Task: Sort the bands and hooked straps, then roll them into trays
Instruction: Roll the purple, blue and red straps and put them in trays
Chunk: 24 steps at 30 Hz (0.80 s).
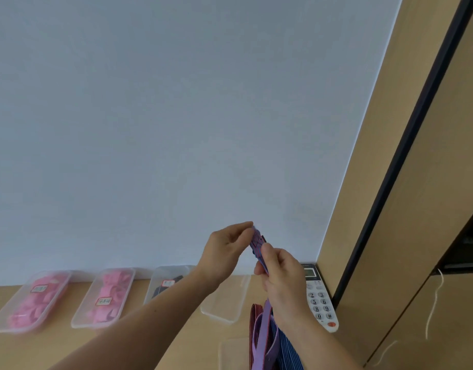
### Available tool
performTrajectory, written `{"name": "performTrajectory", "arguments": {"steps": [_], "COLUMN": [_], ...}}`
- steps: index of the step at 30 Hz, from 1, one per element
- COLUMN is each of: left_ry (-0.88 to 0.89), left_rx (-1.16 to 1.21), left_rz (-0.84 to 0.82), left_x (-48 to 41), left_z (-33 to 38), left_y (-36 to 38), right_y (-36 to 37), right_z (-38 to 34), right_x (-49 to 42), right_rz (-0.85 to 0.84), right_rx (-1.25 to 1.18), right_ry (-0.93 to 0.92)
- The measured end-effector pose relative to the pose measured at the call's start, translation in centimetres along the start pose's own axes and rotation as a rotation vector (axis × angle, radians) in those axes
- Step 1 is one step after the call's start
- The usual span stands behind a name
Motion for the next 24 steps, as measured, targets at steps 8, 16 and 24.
{"name": "performTrajectory", "arguments": {"steps": [8, 16, 24], "left_ry": [-0.246, -0.004, -0.006], "left_rx": [0.477, 0.124, 0.085], "left_rz": [-0.168, -0.034, -0.069], "left_x": [0.9, 0.6, 0.7], "left_z": [-1.7, 0.9, 0.6], "left_y": [3.0, 1.5, 1.7], "right_y": [0.1, -0.7, -0.9], "right_z": [1.1, 1.1, 0.4], "right_x": [0.3, 0.3, 0.1], "right_rz": [-0.019, 0.076, 0.076], "right_rx": [0.005, 0.279, 0.338], "right_ry": [-0.034, -0.009, -0.03]}}
Point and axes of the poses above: each hand's wrist, its own x-axis away from the middle knuckle, its own y-axis out of the palm, z = x × y, the point moved 10 cm from there along -x, towards the middle knuckle, and after that the axes turned 13 degrees about -z, right-handed, at the moved point
